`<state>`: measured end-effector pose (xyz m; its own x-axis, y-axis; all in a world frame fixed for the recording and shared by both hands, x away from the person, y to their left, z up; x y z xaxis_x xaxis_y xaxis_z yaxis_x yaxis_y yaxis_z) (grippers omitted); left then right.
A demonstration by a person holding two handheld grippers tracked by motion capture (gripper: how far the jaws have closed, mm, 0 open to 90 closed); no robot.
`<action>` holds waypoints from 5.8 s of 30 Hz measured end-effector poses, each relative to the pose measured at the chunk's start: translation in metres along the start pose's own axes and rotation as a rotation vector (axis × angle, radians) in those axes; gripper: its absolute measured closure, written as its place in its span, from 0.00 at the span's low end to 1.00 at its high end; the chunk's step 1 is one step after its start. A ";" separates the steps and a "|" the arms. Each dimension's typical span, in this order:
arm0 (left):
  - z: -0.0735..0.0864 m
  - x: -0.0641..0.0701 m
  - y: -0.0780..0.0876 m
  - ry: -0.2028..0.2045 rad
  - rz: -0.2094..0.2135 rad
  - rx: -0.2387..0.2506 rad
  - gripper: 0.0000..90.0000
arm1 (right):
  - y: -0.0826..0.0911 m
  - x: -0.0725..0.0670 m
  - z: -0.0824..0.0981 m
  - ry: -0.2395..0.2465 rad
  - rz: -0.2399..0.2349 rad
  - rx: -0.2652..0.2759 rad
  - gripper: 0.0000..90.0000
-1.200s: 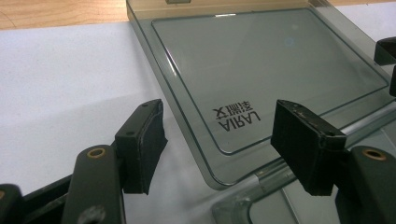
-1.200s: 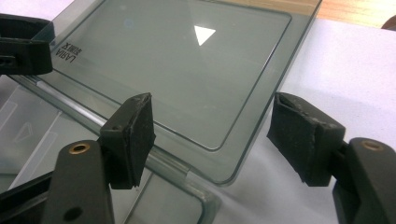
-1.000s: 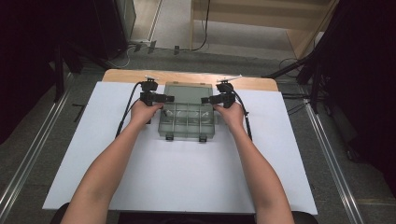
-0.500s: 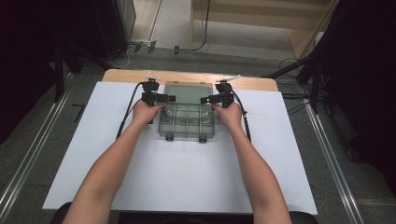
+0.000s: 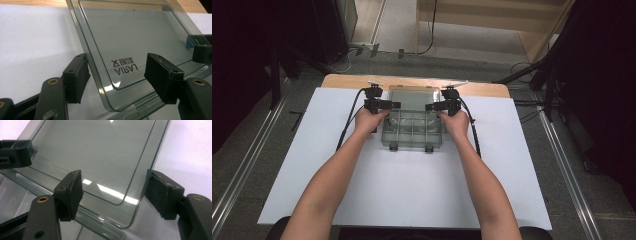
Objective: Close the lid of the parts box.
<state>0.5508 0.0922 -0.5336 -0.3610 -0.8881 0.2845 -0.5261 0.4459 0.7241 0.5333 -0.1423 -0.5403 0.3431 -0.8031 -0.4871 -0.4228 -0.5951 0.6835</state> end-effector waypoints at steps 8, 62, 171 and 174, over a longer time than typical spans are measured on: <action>-0.003 0.000 0.005 -0.026 -0.015 0.035 0.47 | 0.003 -0.001 -0.002 0.001 0.016 0.046 0.43; -0.007 0.010 0.050 -0.127 0.082 0.139 0.57 | 0.053 -0.026 -0.002 0.180 -0.016 0.152 0.56; -0.011 0.030 0.102 -0.246 0.182 0.018 0.98 | 0.114 -0.026 0.061 0.240 -0.146 0.005 1.00; -0.008 0.031 0.103 -0.256 0.180 0.018 0.98 | 0.112 -0.024 0.060 0.237 -0.138 -0.011 1.00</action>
<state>0.4916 0.1094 -0.4447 -0.6308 -0.7385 0.2383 -0.4484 0.5975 0.6648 0.4277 -0.1918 -0.4845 0.5839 -0.6844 -0.4365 -0.3496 -0.6973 0.6258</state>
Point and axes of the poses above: each handheld gripper's, and its own axes: y roughly backward along the jaws, z roughly out of its underside, x roughly to its right, the point moved 5 cm from there along -y, roughly forward along the jaws, and after that the axes turned 7 degrees about -z, right-handed, at the moved point
